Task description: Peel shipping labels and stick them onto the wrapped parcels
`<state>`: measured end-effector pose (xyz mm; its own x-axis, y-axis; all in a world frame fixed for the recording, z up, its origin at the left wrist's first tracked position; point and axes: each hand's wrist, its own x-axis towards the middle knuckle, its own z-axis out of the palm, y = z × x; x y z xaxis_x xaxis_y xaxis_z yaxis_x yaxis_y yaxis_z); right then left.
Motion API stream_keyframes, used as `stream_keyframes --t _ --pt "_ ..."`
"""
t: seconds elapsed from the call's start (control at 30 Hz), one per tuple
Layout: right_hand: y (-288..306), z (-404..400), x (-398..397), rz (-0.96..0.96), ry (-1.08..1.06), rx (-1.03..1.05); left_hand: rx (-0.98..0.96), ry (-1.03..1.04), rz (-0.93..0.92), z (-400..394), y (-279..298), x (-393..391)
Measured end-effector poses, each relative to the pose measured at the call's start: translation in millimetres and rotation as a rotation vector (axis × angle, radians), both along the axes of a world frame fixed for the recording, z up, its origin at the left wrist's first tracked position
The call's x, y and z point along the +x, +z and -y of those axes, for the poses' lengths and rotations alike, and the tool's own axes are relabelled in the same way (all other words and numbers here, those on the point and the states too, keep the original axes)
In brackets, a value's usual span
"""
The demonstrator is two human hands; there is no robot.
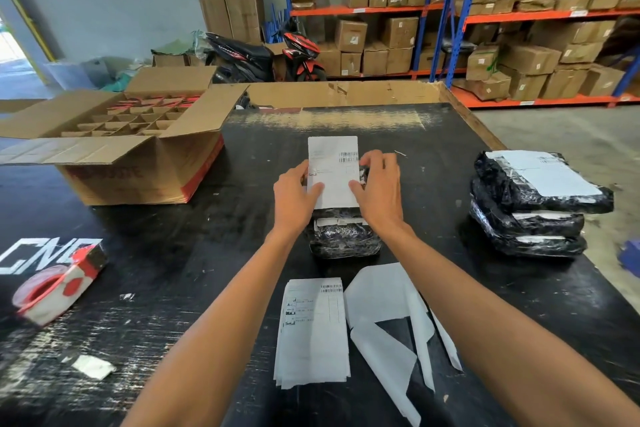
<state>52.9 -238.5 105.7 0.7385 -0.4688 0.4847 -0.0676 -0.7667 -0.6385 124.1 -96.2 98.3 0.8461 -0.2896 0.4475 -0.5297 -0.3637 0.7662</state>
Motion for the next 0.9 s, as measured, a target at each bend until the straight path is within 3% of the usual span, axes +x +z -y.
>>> stream_keyframes --t 0.17,0.33,0.57,0.77,0.9 --pt "-1.8 9.8 -1.9 -0.126 0.128 -0.212 0.103 0.091 -0.037 -3.0 -2.5 5.9" --pt "2.2 24.1 7.9 -0.26 0.191 -0.27 0.322 -0.037 0.22 -1.7 2.0 24.4" --pt "20.6 32.3 36.7 -0.611 0.162 -0.343 0.727 -0.133 0.026 12.2 12.7 63.1" --pt "22.6 36.9 55.5 -0.713 0.145 -0.21 0.779 -0.192 -0.107 15.5 16.8 70.2" --pt "22.5 46.1 48.4 -0.667 0.294 -0.056 0.703 -0.354 -0.24 5.2 17.9 67.5"
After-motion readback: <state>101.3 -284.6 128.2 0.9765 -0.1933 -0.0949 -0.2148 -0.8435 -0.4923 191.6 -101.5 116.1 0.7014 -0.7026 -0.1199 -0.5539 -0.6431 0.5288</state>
